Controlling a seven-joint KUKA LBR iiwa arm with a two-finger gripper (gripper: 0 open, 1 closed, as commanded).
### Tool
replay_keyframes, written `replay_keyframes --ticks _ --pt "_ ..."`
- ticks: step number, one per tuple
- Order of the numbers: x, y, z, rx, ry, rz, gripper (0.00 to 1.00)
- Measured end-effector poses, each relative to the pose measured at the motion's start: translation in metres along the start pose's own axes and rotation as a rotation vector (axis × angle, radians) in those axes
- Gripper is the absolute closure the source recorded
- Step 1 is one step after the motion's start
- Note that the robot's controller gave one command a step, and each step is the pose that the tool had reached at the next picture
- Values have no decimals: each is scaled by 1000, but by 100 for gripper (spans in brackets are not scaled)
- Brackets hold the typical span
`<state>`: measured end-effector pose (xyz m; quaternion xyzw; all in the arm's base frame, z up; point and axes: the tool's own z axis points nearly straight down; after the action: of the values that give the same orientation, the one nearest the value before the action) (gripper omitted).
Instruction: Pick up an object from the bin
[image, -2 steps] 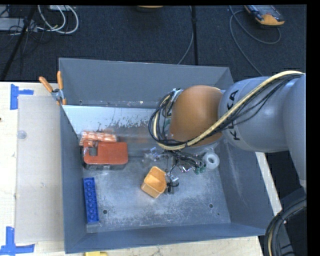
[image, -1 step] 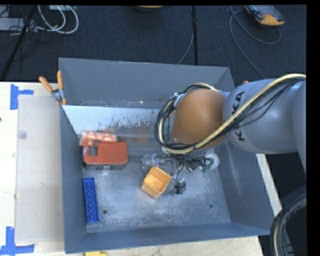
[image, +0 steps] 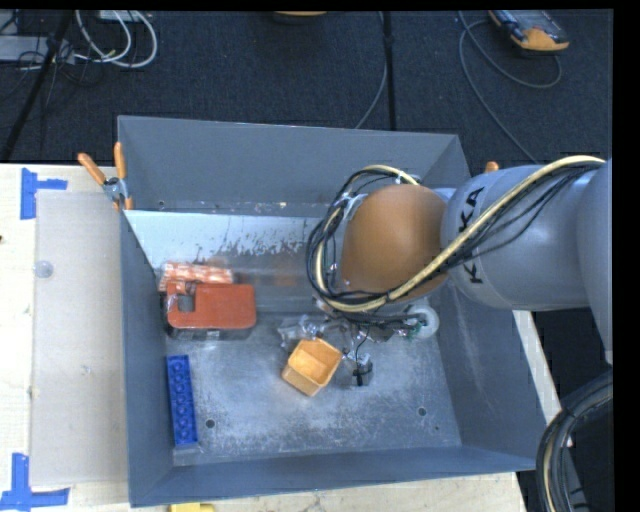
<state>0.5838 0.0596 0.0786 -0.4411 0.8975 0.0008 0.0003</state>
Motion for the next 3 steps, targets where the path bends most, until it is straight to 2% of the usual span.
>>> replay_keyframes --ticks 1,3 --pt "-1 -10 9 -2 -2 -39 100" --pt "-1 -10 9 -3 -2 -36 100"
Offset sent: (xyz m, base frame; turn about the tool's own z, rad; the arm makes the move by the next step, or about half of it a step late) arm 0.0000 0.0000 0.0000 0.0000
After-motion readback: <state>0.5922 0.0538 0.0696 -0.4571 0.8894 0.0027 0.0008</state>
